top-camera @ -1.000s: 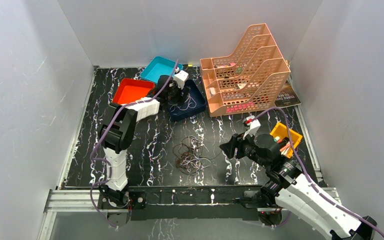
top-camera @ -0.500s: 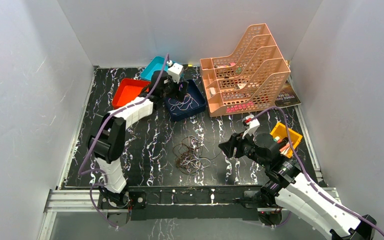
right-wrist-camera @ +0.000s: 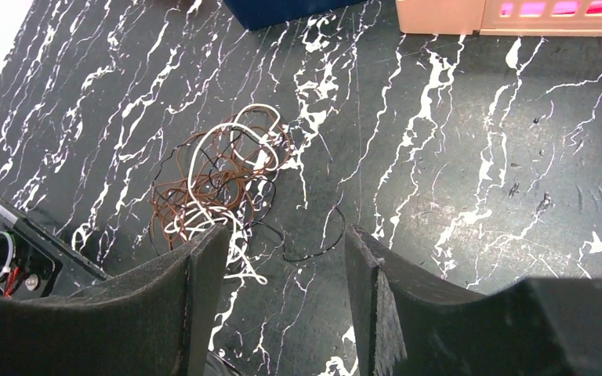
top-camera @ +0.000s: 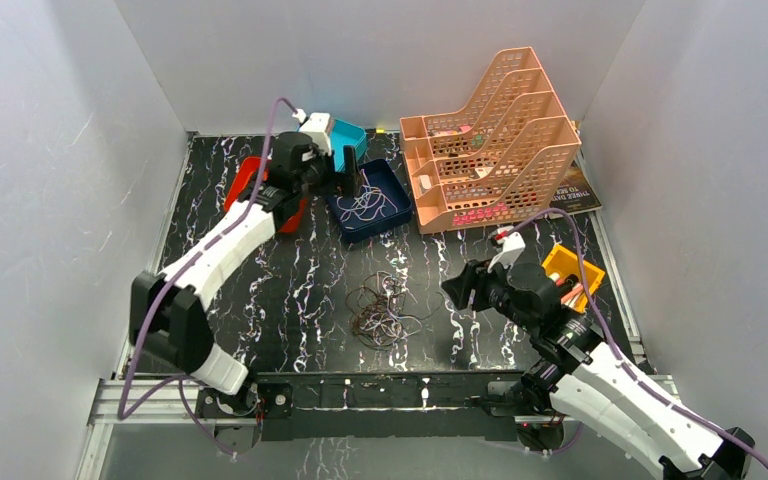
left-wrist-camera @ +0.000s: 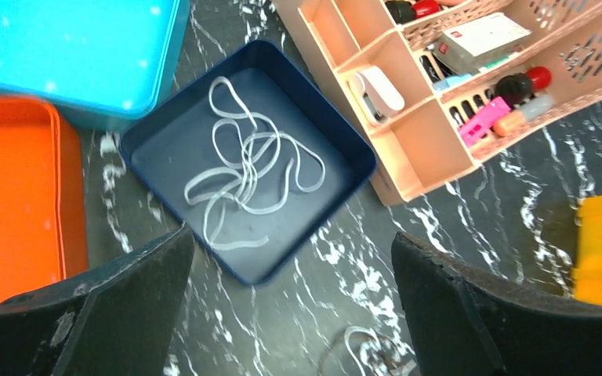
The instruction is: Untangle the cables
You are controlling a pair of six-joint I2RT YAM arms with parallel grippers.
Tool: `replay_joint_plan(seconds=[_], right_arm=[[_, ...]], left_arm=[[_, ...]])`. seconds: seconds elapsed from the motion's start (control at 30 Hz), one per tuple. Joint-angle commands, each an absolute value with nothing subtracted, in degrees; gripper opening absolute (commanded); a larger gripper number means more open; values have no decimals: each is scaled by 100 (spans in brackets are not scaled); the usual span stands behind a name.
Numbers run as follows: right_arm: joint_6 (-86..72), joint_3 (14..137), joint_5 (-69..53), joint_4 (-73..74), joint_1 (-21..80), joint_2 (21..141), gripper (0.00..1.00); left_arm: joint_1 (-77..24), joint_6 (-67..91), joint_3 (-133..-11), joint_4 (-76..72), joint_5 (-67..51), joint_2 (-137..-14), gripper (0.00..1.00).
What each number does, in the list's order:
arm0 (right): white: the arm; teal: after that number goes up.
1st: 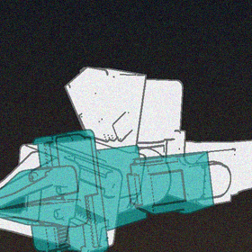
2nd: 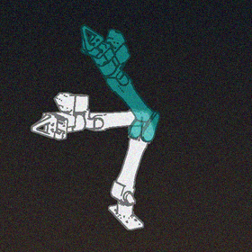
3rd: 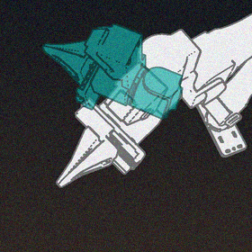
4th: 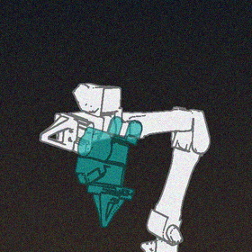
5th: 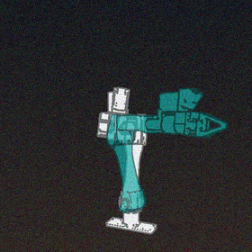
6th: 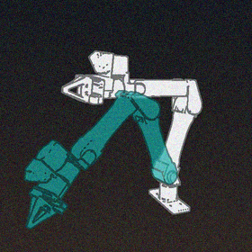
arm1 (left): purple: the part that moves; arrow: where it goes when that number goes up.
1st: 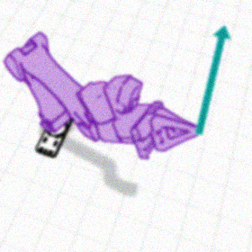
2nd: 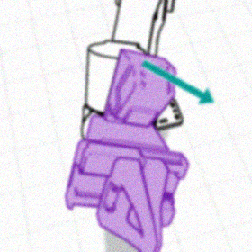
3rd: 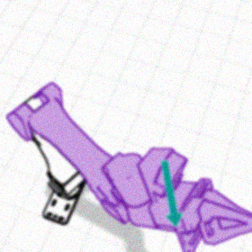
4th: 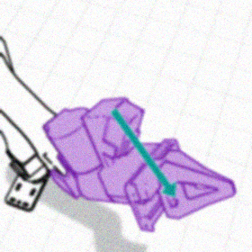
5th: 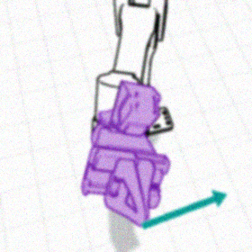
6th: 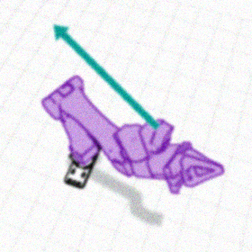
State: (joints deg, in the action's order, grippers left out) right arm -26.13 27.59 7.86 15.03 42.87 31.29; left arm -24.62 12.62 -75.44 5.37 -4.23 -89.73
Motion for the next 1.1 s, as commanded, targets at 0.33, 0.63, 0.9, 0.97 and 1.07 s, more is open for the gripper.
replay_joint_plan(seconds=[0.33,0.63,0.9,0.97,1.07], right_arm=[[-2933,2971,648,958,4298,3967,65],[-3020,2987,589,883,4298,4190,65],[-3096,2948,662,949,4298,4116,64],[-3110,2931,680,950,4300,4096,65],[-3137,2927,671,965,4301,4072,64]], left_arm=[[-4457,3998,-5450,1542,1254,-6996,92],[-4551,3994,-5248,863,844,-7623,80],[-4521,3688,-5751,996,622,-8511,69],[-4473,3620,-5851,966,472,-8698,65],[-4435,3529,-5975,905,217,-8963,62]])
